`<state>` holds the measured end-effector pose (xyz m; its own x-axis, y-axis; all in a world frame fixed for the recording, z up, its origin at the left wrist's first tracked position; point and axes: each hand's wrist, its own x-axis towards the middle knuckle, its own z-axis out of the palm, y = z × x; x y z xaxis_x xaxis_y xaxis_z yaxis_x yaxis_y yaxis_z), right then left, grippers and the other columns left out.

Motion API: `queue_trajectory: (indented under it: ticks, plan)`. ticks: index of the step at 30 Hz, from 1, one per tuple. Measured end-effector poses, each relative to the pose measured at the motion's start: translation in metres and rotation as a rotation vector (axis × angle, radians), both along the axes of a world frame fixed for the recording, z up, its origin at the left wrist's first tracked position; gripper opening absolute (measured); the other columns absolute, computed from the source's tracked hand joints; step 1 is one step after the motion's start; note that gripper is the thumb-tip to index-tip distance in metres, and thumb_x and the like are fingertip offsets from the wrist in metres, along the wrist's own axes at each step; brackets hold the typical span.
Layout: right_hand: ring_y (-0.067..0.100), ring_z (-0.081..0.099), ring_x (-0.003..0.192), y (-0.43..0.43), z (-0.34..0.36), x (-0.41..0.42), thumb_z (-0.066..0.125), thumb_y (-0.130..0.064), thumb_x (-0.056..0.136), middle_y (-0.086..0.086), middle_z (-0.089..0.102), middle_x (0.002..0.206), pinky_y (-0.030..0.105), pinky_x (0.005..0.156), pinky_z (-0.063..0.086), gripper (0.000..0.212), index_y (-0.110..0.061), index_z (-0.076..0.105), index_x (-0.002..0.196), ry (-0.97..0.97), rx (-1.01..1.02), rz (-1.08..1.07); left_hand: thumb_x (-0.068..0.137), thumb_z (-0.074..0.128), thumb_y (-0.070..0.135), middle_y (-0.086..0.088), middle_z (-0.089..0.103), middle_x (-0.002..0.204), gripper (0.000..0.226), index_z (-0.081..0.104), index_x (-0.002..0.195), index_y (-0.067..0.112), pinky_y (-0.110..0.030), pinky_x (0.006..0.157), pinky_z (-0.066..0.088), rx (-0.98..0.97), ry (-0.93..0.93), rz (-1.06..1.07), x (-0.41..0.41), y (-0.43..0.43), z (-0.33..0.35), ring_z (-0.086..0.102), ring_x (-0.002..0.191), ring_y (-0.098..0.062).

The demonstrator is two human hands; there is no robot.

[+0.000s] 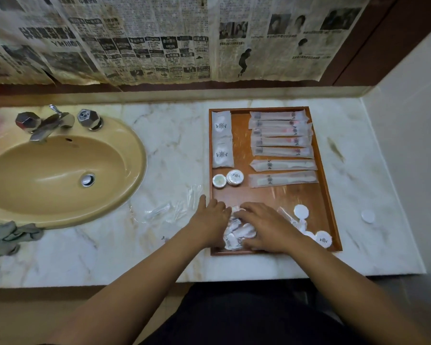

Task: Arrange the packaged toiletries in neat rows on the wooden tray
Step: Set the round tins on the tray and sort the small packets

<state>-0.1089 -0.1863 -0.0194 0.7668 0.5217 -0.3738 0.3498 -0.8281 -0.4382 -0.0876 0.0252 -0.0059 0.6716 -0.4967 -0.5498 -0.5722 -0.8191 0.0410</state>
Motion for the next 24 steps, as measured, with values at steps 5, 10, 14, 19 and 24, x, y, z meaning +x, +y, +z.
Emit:
queue_trajectory:
  ticks: [5, 10, 14, 19, 24]
  plan:
    - [0.031, 0.049, 0.130, -0.004, -0.019, -0.016, 0.080, -0.038, 0.080, 0.006, 0.050, 0.145, 0.046, 0.106, 0.043, 0.064, -0.029, 0.057, 0.138, -0.090, -0.046, -0.002, 0.089, 0.062, 0.018, -0.013, 0.050, 0.128, 0.060, 0.041, 0.145, 0.011, -0.049, 0.103, 0.031, 0.036, -0.054, 0.016, -0.012, -0.012, -0.006, 0.047, 0.119, -0.034]
    - [0.030, 0.060, 0.107, -0.036, -0.007, -0.018, 0.081, -0.020, 0.076, 0.005, 0.063, 0.124, 0.042, 0.085, 0.053, 0.038, -0.025, 0.073, 0.114, -0.149, -0.002, -0.057, 0.091, 0.060, 0.007, -0.014, 0.048, 0.118, 0.048, 0.046, 0.137, 0.008, -0.039, 0.071, 0.047, -0.157, 0.074, 0.120, -0.017, -0.044, -0.007, 0.064, 0.090, -0.034]
    - [0.028, 0.059, 0.108, -0.070, -0.001, -0.013, 0.079, -0.009, 0.078, 0.004, 0.066, 0.119, 0.042, 0.078, 0.055, 0.036, -0.022, 0.076, 0.111, -0.177, -0.039, -0.117, 0.094, 0.058, 0.006, -0.015, 0.047, 0.118, 0.043, 0.048, 0.136, 0.007, -0.046, 0.074, 0.055, -0.272, 0.113, 0.166, -0.013, -0.079, -0.014, 0.062, 0.084, -0.036]
    - [0.030, 0.062, 0.103, -0.112, 0.009, -0.003, 0.076, -0.012, 0.080, 0.004, 0.070, 0.112, 0.041, 0.086, 0.050, 0.031, -0.021, 0.078, 0.111, -0.165, -0.087, -0.217, 0.090, 0.071, 0.029, -0.012, 0.049, 0.109, 0.045, 0.055, 0.128, 0.011, -0.044, 0.075, 0.053, -0.419, 0.174, 0.241, -0.006, -0.120, -0.017, 0.062, 0.081, -0.037]
    - [0.020, 0.059, 0.113, -0.144, 0.016, -0.009, 0.066, -0.029, 0.089, -0.007, 0.066, 0.117, 0.042, 0.099, 0.029, 0.030, -0.034, 0.071, 0.118, -0.175, -0.187, -0.304, 0.085, 0.075, 0.026, -0.009, 0.056, 0.111, 0.048, 0.057, 0.129, 0.018, -0.039, 0.084, 0.052, -0.458, 0.252, 0.208, -0.001, -0.152, -0.016, 0.062, 0.097, -0.032]
